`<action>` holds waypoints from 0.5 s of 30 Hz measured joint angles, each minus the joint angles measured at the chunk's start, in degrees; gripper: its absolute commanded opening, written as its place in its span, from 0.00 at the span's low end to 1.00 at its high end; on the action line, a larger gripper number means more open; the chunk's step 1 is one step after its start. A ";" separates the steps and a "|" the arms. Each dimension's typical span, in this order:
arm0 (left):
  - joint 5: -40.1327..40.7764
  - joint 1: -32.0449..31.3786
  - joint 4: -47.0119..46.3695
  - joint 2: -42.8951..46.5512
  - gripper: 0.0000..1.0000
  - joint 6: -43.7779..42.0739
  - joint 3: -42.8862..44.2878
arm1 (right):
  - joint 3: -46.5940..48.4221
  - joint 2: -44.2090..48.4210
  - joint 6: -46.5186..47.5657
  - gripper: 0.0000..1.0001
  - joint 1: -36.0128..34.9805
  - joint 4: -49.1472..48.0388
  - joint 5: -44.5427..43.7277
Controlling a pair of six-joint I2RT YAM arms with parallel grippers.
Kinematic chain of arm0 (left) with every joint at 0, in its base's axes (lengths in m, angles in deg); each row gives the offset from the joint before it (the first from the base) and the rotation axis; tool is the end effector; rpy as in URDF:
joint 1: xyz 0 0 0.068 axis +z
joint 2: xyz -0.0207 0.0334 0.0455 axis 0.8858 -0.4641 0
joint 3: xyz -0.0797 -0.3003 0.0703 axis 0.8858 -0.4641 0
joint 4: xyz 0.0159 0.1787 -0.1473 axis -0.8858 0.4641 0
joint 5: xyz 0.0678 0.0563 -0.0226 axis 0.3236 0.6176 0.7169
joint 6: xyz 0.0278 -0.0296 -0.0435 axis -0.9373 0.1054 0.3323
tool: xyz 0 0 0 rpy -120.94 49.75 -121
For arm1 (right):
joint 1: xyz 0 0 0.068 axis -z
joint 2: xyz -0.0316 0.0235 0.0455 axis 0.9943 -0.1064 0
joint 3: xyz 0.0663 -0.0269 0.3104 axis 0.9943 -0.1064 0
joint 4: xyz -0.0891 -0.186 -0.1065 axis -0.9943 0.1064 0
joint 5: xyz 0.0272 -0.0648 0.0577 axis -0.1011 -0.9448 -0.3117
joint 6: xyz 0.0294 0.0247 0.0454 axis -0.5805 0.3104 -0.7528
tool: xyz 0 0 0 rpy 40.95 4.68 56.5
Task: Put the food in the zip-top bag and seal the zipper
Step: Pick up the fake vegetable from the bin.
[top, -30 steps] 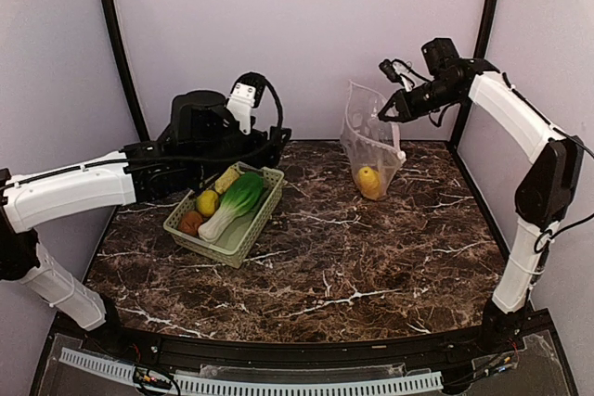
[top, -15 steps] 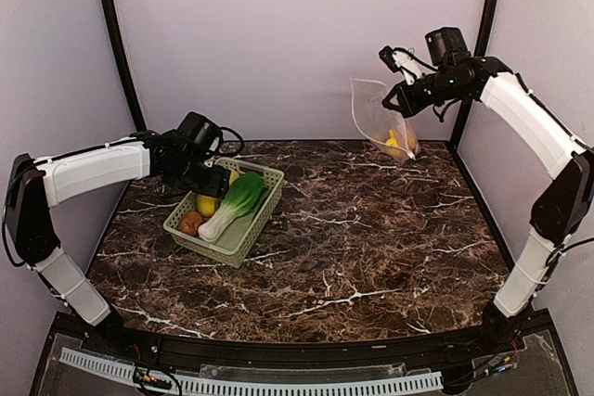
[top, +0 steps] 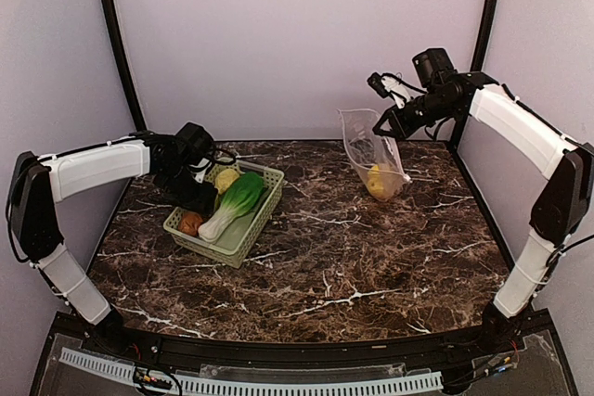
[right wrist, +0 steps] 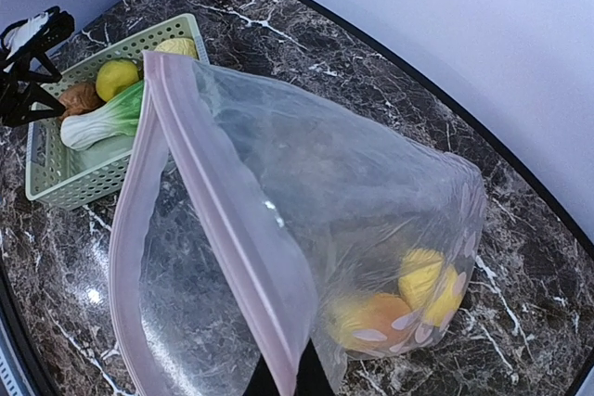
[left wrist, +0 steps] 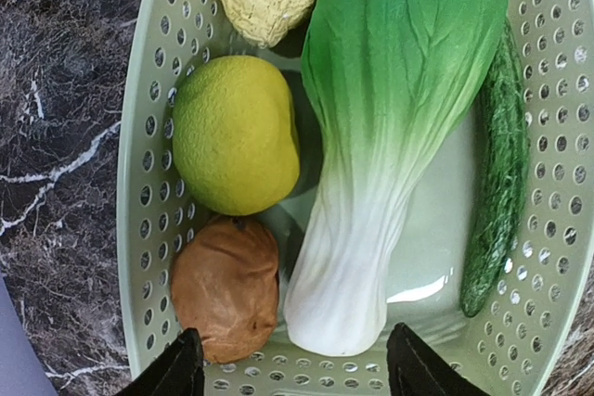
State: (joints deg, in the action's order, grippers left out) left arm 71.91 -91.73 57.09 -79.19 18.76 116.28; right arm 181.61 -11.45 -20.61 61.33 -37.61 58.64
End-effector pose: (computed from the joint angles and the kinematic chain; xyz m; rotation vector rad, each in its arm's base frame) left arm 0.2689 -0.1424 0.3014 0.2961 2.6420 -0.0021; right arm 0.3214 0.1504 0.4136 -0.9158 2.1408 0.4968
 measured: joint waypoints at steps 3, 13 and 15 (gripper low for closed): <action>0.13 0.61 1.75 -0.15 0.63 -0.96 -0.15 | 0.00 0.00 0.00 0.00 -0.11 -0.09 0.50; 0.13 2.29 3.93 -5.14 0.56 -1.88 -0.68 | -0.55 0.00 0.00 0.00 -0.37 -0.20 1.77; 0.37 2.40 3.89 -5.55 0.55 -1.88 -0.72 | -0.90 0.00 0.00 0.00 -0.44 -0.33 1.95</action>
State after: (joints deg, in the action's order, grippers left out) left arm 72.28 -89.33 60.98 -84.74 16.88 115.56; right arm 180.71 -11.45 -20.61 60.89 -37.94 60.59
